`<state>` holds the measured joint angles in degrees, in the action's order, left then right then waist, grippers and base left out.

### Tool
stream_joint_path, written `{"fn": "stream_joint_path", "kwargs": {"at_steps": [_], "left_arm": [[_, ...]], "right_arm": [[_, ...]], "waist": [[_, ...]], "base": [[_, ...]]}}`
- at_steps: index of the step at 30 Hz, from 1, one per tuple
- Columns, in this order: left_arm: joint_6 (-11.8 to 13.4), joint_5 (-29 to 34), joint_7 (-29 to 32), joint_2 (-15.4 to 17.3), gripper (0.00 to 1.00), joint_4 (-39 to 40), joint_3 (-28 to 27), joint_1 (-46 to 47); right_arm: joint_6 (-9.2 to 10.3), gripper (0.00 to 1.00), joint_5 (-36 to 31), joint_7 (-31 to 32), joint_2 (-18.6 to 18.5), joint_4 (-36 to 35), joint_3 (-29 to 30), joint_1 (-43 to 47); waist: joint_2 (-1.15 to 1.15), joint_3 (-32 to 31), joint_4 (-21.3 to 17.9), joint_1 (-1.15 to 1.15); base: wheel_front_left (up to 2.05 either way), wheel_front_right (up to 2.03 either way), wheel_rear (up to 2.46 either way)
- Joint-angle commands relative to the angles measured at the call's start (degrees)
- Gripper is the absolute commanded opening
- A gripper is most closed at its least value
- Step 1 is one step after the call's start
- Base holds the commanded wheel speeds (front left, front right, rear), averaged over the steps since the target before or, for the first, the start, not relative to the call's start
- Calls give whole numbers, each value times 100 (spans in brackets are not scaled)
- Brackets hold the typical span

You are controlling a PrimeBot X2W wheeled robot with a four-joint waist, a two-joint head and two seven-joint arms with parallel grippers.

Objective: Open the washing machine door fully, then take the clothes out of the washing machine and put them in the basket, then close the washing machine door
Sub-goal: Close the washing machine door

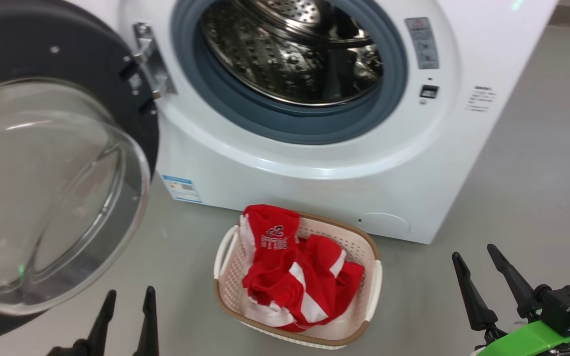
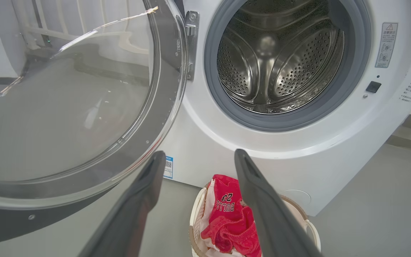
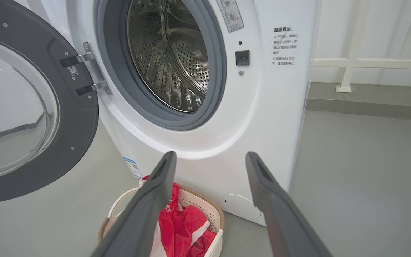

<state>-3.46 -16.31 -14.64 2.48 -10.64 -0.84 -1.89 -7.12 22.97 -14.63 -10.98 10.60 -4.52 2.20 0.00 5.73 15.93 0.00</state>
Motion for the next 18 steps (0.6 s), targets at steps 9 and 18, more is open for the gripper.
{"fn": "stream_joint_path", "kwargs": {"at_steps": [9,18], "left_arm": [[116,-137,-36,40,100,161,-29,-146],[190,-208,-36,40,100,234,18,-272]], "right_arm": [[-36,100,96,-37,-123,-69,-176,-35],[-36,100,110,-37,-81,-26,-289,-54]], "waist": [[0,-199,973,0],[0,-241,1323,0]], "base": [[0,0,0],[0,0,0]]}}
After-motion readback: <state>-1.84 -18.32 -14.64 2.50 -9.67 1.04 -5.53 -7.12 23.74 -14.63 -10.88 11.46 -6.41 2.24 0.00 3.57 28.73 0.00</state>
